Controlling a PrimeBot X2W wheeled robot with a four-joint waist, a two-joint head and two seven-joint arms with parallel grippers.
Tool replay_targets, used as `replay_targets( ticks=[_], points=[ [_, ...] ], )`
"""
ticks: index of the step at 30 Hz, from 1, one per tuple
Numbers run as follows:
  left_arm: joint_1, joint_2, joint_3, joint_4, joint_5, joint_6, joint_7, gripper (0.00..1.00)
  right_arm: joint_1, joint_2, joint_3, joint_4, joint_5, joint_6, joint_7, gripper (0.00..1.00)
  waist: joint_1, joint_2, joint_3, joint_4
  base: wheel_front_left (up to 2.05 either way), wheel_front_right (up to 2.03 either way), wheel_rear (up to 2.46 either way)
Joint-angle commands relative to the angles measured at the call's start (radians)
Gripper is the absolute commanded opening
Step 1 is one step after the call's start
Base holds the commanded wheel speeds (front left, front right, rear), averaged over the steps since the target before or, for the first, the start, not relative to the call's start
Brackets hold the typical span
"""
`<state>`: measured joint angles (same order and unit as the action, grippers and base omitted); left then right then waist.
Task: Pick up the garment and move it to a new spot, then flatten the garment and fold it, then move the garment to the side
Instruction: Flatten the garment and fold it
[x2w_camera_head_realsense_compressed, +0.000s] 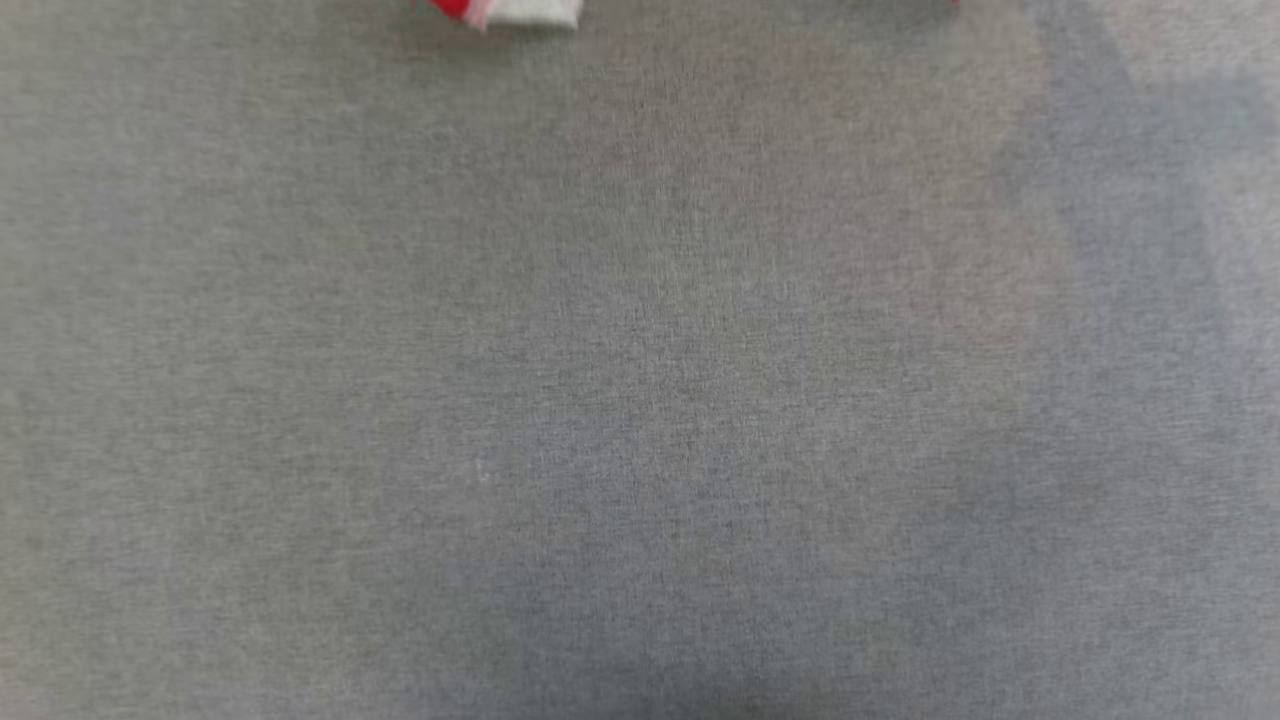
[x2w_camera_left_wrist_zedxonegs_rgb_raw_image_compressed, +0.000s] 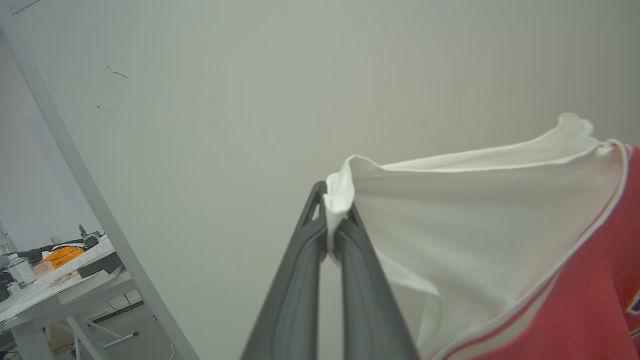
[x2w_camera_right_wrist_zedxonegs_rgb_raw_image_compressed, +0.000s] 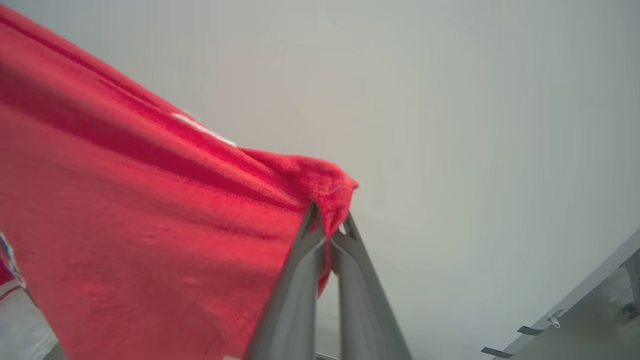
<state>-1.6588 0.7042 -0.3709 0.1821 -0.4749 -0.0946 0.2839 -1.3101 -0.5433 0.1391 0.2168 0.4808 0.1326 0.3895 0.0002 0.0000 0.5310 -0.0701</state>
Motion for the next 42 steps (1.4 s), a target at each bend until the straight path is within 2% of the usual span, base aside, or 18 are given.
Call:
replay_targets(
  ticks=[1, 5, 9, 13, 17, 22, 30, 35, 42],
  points=[
    [-0.083, -0.003, -0.006, 0.058, 0.032, -0.003, -0.021, 0.00, -0.047, 0.012, 0.005, 0.047, -0.030, -0.002, -0.027, 0.00, -0.0002, 0.0000, 0.127, -0.030, 0.00, 0.00, 0.00],
    [-0.267, -0.030, -0.043, 0.227, 0.111, -0.015, -0.117, 0.00, -0.168, 0.067, 0.014, 0.171, -0.096, -0.002, -0.120, 0.00, -0.0002, 0.0000, 0.173, -0.041, 0.00, 0.00, 0.00],
    [-0.382, -0.066, -0.076, 0.373, 0.171, -0.018, -0.228, 0.00, -0.266, 0.121, 0.007, 0.287, -0.158, -0.002, -0.233, 0.00, -0.0002, 0.0000, 0.201, -0.038, 0.00, 0.00, 0.00],
    [-0.433, -0.100, -0.101, 0.493, 0.202, -0.020, -0.336, 0.00, -0.323, 0.169, 0.000, 0.376, -0.197, -0.002, -0.344, 0.00, -0.0002, 0.0000, 0.221, -0.030, 0.00, 0.00, 0.00],
    [-0.403, -0.130, -0.116, 0.578, 0.192, -0.023, -0.438, 0.00, -0.339, 0.194, 0.016, 0.451, -0.218, -0.002, -0.423, 0.00, -0.0002, 0.0000, 0.230, -0.020, 0.00, 0.00, 0.00],
    [-0.259, -0.183, -0.119, 0.636, 0.133, -0.028, -0.515, 0.00, -0.296, 0.234, 0.031, 0.534, -0.158, -0.002, -0.496, 0.00, -0.0002, 0.0000, 0.216, -0.006, 0.00, 0.00, 0.00],
    [0.039, -0.262, -0.108, 0.562, 0.045, -0.029, -0.543, 0.00, -0.163, 0.204, 0.151, 0.550, -0.105, -0.002, -0.568, 0.00, -0.0002, 0.0000, 0.170, 0.041, 0.00, 0.00, 0.00],
    [0.265, -0.279, -0.097, 0.473, 0.008, -0.018, -0.545, 0.00, -0.027, 0.179, 0.235, 0.534, -0.044, -0.002, -0.594, 0.00, -0.0002, 0.0000, 0.096, 0.063, 0.00, 0.00, 0.00],
    [0.646, -0.266, -0.089, 0.312, -0.034, 0.032, -0.545, 0.00, 0.200, 0.145, 0.333, 0.486, 0.078, -0.002, -0.591, 0.00, -0.0002, 0.0000, -0.044, 0.087, 0.00, 0.00, 0.00]
  ],
)
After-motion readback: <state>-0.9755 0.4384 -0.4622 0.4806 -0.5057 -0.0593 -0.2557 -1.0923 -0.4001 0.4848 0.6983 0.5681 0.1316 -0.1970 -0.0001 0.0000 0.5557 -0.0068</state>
